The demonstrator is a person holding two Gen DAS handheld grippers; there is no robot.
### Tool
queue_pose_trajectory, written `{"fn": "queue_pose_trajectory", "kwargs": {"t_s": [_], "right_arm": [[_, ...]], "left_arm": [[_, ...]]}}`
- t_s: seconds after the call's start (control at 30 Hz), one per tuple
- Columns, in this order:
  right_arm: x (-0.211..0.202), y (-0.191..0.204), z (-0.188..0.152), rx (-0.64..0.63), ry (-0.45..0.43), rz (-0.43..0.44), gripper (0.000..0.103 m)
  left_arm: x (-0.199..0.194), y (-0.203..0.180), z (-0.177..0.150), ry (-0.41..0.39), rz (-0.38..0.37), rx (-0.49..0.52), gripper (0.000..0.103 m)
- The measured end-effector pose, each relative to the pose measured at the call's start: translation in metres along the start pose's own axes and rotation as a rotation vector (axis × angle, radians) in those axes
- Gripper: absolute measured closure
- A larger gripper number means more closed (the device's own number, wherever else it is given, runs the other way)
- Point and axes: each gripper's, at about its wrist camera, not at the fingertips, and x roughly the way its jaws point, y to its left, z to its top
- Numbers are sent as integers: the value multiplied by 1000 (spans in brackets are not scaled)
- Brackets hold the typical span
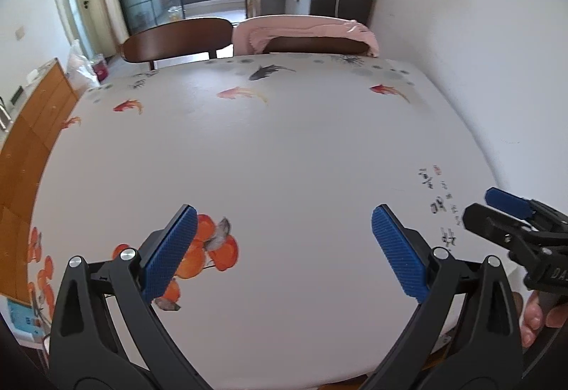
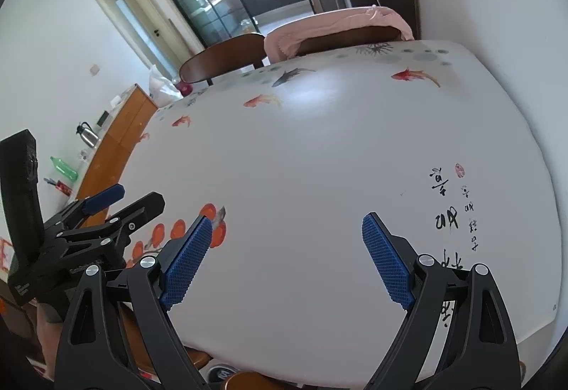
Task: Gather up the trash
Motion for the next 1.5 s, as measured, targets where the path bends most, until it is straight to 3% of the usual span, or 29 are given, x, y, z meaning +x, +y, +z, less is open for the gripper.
{"fn": "queue_pose_trajectory", "kwargs": {"t_s": [0.27,0.53,0.73,0.9,1.1,1.5], "right_arm": [[1,7,1,-34,-2,32,17],[0,2,3,-20,-15,44,17],[-3,1,2,-14,-24,40,17],[-7,1,-1,-18,-36,25,17],[-9,3,-3,-13,-41,19,17],[3,-10,-13,32,-3,-25,17]], "left_arm": [[3,3,1,-23,7,-22,7],[-4,4,8,-113,56,-5,7],[-12,7,9,-191,51,-27,7],[-8,8,12,-174,63,-30,7],[-6,2,13,-183,139,11,7],[11,8,3,-116,120,-2,7]]}}
